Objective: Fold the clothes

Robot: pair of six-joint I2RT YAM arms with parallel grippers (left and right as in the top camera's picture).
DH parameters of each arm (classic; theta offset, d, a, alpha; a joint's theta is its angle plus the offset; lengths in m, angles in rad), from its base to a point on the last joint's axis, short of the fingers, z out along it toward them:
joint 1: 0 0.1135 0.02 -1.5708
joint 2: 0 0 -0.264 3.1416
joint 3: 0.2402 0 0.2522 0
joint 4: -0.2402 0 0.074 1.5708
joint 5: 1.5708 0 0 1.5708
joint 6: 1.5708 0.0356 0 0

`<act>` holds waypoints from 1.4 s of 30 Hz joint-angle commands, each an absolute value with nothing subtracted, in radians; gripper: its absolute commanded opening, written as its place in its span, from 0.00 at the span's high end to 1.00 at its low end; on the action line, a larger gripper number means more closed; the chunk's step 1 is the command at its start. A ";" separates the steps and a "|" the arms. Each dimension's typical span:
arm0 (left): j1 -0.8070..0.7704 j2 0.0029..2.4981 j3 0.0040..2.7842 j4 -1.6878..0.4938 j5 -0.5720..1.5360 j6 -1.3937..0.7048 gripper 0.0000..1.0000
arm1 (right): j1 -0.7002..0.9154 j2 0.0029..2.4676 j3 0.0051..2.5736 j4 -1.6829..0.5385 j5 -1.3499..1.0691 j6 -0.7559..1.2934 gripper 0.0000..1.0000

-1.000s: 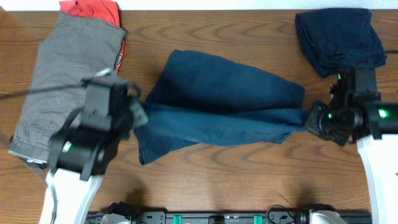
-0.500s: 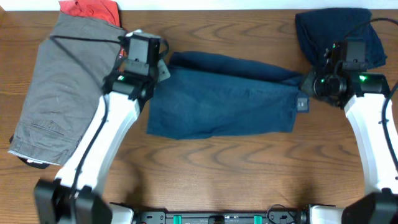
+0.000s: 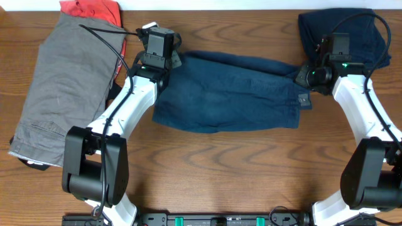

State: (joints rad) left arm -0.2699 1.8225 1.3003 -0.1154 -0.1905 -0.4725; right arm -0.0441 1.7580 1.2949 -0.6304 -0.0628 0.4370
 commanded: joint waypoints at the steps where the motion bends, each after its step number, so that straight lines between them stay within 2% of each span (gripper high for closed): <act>1: -0.258 1.809 1.313 -0.063 -0.234 -0.398 0.94 | -0.059 1.750 1.308 -0.608 -0.023 0.421 0.99; 18: -0.258 1.774 1.313 0.025 -0.283 -0.368 0.94 | -0.064 1.732 1.308 -0.537 -0.012 0.421 0.99; 26: -0.258 1.548 1.314 -0.122 -0.283 -0.321 0.94 | -0.038 1.576 1.308 -0.652 -0.016 0.410 0.99; 38: -0.258 1.145 1.314 -0.470 -0.282 -0.303 0.94 | -0.012 1.197 1.308 -0.960 -0.018 0.411 0.99; 42: -0.258 1.063 1.313 -0.524 -0.282 -0.304 0.94 | -0.012 1.112 1.308 -1.052 -0.018 0.411 0.99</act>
